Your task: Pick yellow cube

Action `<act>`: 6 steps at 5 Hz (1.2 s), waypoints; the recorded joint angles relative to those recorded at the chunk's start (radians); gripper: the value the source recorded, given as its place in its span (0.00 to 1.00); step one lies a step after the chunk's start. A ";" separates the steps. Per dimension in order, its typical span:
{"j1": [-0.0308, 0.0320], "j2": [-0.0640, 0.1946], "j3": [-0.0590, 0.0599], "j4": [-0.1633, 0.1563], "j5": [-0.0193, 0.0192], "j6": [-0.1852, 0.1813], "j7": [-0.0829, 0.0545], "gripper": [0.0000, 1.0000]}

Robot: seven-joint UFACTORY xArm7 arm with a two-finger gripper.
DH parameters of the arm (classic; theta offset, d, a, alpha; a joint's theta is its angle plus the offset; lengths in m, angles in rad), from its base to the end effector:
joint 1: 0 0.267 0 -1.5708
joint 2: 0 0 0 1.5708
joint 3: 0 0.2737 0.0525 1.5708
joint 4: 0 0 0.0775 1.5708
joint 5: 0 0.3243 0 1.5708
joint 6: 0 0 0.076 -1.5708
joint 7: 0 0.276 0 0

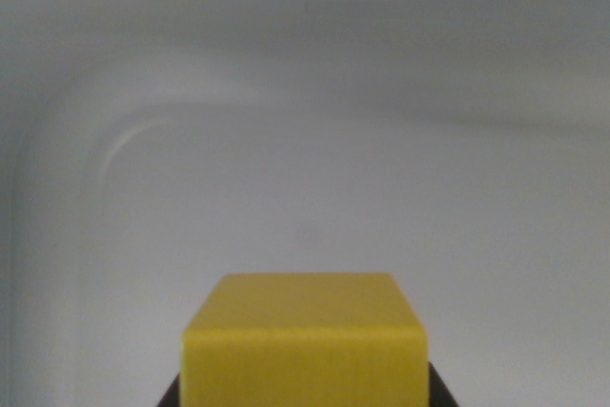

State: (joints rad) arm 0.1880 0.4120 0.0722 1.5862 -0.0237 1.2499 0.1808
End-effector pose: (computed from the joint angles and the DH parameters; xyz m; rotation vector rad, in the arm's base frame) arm 0.5251 0.1337 0.1625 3.1272 0.1295 -0.1163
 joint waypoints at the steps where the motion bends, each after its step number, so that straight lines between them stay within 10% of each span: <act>1: -0.0002 -0.015 0.001 0.032 0.0013 0.047 -0.001 1.00; 6: -0.0006 -0.043 0.002 0.092 0.0038 0.135 -0.002 1.00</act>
State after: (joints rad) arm 0.1874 0.3689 0.0746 1.6778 -0.0200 1.3845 0.1790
